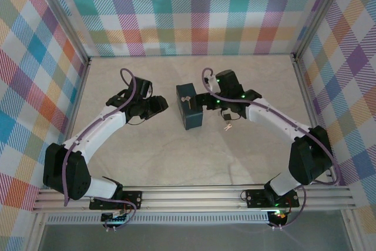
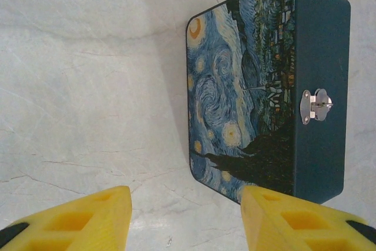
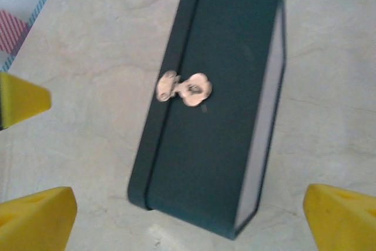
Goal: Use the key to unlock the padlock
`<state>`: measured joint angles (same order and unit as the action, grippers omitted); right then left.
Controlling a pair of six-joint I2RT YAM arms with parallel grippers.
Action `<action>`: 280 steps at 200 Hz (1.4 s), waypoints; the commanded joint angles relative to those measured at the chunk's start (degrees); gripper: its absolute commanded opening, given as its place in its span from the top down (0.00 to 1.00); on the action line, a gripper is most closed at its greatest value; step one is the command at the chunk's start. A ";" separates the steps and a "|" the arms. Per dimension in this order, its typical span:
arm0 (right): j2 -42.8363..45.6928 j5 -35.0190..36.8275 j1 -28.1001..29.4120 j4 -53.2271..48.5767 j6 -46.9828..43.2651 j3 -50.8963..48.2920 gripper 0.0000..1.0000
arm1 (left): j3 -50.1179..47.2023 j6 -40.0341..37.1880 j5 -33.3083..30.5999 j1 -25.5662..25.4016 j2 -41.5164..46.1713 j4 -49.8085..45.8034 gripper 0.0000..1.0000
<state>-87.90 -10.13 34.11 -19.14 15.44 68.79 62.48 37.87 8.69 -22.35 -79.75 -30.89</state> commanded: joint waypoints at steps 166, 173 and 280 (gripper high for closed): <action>-13.78 15.19 8.81 -1.33 1.53 6.59 0.04 | -3.66 -1.50 -1.04 0.64 4.01 -1.57 0.48; -13.89 14.47 8.54 -0.91 2.22 6.24 0.06 | -3.68 -1.52 -1.04 0.73 4.02 -1.54 0.48; -12.79 10.55 7.91 5.77 -1.75 1.94 0.02 | -4.03 -1.58 -0.65 1.08 3.82 -1.09 0.48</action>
<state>-100.79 1.52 42.19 -15.44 15.53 71.46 59.22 36.99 8.25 -21.91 -77.08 -31.42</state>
